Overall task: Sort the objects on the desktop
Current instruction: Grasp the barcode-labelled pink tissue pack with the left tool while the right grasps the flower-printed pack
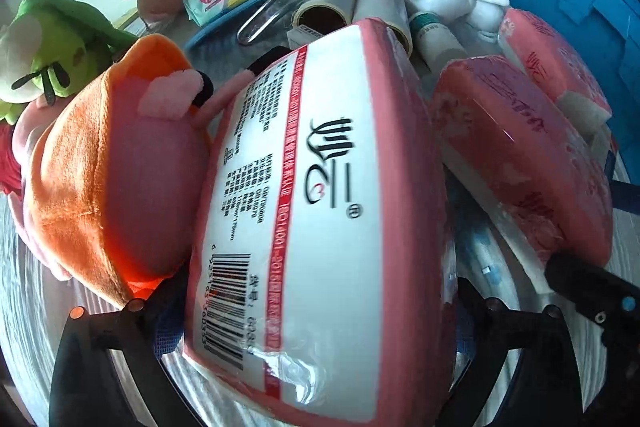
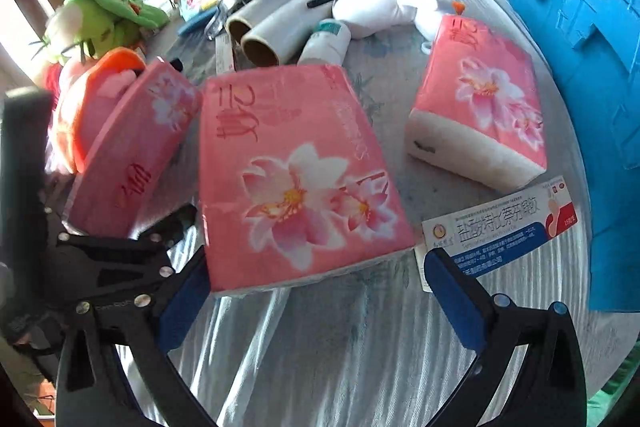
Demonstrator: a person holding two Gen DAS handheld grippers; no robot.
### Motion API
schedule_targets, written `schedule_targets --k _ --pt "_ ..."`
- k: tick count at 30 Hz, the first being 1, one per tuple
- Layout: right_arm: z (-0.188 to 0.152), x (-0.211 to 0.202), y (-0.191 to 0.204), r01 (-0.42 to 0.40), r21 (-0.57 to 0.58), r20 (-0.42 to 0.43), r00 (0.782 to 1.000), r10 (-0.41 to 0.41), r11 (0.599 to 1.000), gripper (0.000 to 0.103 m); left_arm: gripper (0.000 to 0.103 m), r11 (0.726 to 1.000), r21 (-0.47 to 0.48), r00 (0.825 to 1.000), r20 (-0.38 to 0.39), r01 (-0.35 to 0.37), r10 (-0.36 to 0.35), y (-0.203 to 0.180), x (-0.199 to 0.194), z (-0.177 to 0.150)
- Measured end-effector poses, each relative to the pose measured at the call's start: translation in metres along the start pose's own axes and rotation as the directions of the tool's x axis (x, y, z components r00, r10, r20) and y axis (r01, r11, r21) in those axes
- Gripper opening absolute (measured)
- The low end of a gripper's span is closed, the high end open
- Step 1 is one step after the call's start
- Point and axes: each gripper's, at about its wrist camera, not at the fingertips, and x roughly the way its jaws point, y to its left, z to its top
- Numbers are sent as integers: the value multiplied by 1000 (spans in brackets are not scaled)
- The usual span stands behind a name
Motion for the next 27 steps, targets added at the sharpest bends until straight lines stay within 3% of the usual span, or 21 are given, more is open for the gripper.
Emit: schedule_targets --k 4,10,12,16,21,27 --pt "16 -1 -9 -124 41 -9 992 124 991 103 103 998 -36 997 -60 46 -48 6 2 2" --pt "25 33 1 -158 34 -91 983 160 987 103 102 999 -42 999 -39 -2 1 -4 -5 -1" --pt "26 32 3 -146 37 -91 985 149 989 103 96 998 -34 999 -16 -47 47 -10 -13 -2" --pt "27 28 6 -101 12 -112 989 102 995 103 97 996 -27 997 -3 -83 83 -19 -16 -3" --pt "32 44 13 -33 4 -128 991 33 999 103 97 996 -24 996 25 -84 84 -27 -16 -5" --pt "27 43 12 -18 40 -135 991 23 999 103 95 998 -9 997 39 -61 61 -35 -19 -13"
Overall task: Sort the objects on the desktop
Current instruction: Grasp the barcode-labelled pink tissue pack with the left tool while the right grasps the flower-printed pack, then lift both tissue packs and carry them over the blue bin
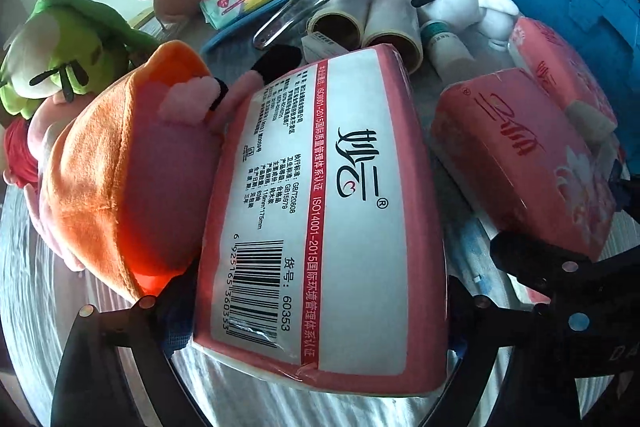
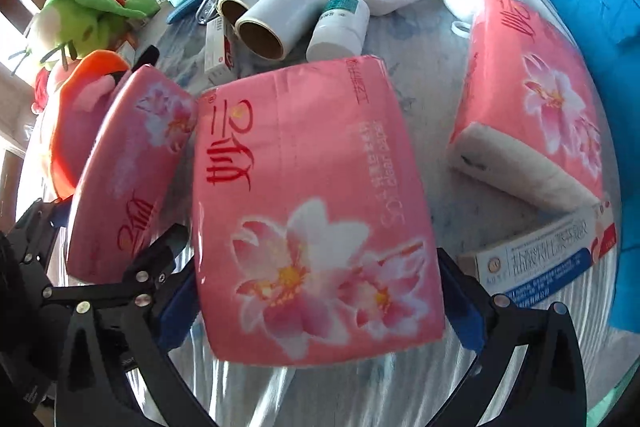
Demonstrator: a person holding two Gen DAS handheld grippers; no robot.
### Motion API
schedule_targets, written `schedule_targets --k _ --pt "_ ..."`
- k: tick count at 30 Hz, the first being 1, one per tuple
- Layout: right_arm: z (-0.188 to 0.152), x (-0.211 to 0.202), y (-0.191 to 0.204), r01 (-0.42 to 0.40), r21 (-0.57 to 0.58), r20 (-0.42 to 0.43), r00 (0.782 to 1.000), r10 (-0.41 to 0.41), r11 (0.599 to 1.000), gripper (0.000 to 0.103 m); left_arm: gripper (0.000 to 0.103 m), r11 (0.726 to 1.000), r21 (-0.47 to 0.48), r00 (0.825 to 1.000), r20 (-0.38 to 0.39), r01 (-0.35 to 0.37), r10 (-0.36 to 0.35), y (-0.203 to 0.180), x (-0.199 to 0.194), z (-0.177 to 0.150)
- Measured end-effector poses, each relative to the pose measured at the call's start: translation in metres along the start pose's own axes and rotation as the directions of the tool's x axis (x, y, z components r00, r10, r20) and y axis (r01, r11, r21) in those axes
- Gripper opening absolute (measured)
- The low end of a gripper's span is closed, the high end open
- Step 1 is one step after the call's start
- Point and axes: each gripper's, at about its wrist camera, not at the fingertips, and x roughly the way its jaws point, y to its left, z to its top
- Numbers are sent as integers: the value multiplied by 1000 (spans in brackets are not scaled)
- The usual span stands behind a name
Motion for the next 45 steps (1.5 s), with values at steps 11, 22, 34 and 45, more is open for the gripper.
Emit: schedule_targets --k 11,22,34,45 --pt "8 -6 1 29 29 33 999 -30 999 97 92 1000 12 999 41 -14 13 -19 -9 -6" --pt "4 -92 34 61 25 207 976 -65 998 96 92 999 -44 975 220 -27 36 66 -87 16" --pt "-28 -223 91 180 21 439 882 -171 983 96 92 995 -98 944 331 17 17 117 -176 23" --pt "-49 -308 62 261 49 605 760 -237 964 96 92 996 -86 899 437 25 16 73 -245 41"
